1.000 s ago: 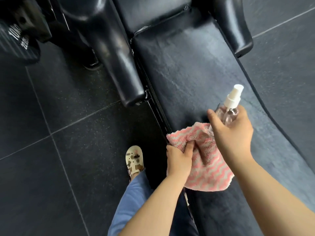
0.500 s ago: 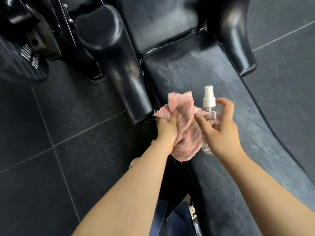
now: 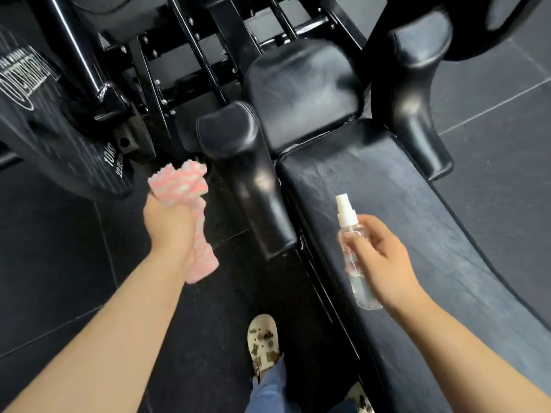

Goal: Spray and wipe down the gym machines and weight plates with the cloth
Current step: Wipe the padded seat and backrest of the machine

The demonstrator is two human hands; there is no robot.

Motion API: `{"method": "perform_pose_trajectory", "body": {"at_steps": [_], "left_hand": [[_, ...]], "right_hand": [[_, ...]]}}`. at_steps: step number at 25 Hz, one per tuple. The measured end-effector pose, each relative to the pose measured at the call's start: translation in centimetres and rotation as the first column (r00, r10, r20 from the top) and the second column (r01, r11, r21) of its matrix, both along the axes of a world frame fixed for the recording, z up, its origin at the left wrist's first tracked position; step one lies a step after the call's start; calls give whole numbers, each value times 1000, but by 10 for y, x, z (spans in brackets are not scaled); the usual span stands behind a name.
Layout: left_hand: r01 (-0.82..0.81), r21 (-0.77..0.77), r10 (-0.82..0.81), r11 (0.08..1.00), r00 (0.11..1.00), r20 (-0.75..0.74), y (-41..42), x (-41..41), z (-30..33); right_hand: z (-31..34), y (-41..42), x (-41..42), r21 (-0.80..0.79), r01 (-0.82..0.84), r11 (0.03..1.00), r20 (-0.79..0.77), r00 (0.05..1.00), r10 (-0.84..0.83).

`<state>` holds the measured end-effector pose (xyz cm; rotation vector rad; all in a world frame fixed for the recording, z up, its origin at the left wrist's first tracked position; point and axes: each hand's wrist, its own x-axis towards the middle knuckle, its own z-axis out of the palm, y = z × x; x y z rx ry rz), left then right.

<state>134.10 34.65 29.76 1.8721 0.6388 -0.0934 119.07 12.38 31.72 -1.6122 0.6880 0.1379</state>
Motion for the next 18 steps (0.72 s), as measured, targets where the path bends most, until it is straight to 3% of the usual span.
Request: {"method": "perform_pose_trajectory", "body": {"at_steps": [2, 4, 6, 9, 11, 14, 18], "left_hand": [[79, -27, -79, 996, 997, 20, -7, 42, 16], [274, 13, -275, 962, 962, 2, -27, 79, 40], [523, 180, -510, 833, 852, -117, -46, 84, 54], [654, 439, -618, 616, 747, -246, -31, 102, 54], [683, 387, -634, 619, 726, -266, -25, 107, 55], [628, 188, -585, 755, 775, -240, -25, 119, 60], [355, -271, -415, 895, 885, -209, -12, 129, 62]], "right_hand": [[7, 7, 14, 31, -32, 999, 37, 999, 31], [16, 13, 32, 100, -63, 993, 49, 997, 59], [28, 16, 52, 147, -95, 985, 54, 995, 88], [40, 24, 80, 85, -159, 984, 99, 984, 151], [43, 28, 97, -55, -203, 978, 128, 970, 208], [42, 35, 122, -262, -291, 920, 84, 943, 322], [41, 56, 144, -283, -311, 907, 66, 937, 342]]}}
